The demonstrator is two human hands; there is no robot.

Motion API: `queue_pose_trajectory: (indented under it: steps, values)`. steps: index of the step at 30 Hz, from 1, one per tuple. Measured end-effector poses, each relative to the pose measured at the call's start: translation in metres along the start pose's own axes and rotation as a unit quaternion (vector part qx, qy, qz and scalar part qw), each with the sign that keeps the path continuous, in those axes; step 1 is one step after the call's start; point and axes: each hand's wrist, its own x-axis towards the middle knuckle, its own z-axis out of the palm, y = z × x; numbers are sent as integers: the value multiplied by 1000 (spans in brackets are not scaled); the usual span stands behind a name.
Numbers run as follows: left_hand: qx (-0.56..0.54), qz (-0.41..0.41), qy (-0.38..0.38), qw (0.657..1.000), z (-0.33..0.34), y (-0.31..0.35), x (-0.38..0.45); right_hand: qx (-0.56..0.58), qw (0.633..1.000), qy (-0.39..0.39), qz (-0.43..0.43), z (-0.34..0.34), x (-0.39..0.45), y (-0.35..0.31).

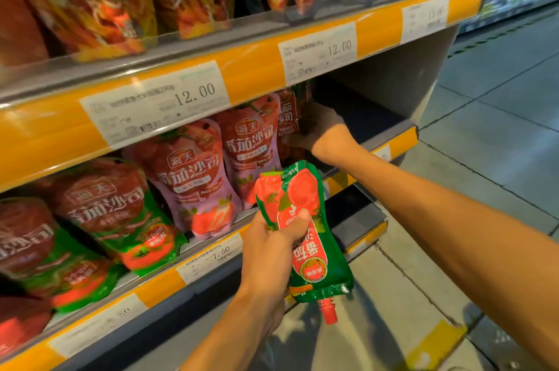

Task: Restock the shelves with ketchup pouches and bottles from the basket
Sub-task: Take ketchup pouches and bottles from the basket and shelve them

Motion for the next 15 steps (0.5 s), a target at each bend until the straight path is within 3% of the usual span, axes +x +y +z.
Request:
queue_pose_trajectory:
  steps: [2,4,6,8,15]
  values:
    - [-3,2,-5,1000,1,2,0,37,999,0,8,-6,-8,-3]
    - [-10,0,-10,1000,2,4,1,97,993,51,44,-17,-23,-3]
    - [-28,0,-16,999,5,7,2,197,965,131,116,-31,-49,1]
    - [-26,14,-9,1000,8,9,4,298,925,156,177,-41,-88,6]
    - [-39,31,30,998,27,19,6,320,893,164,270,-43,-182,16]
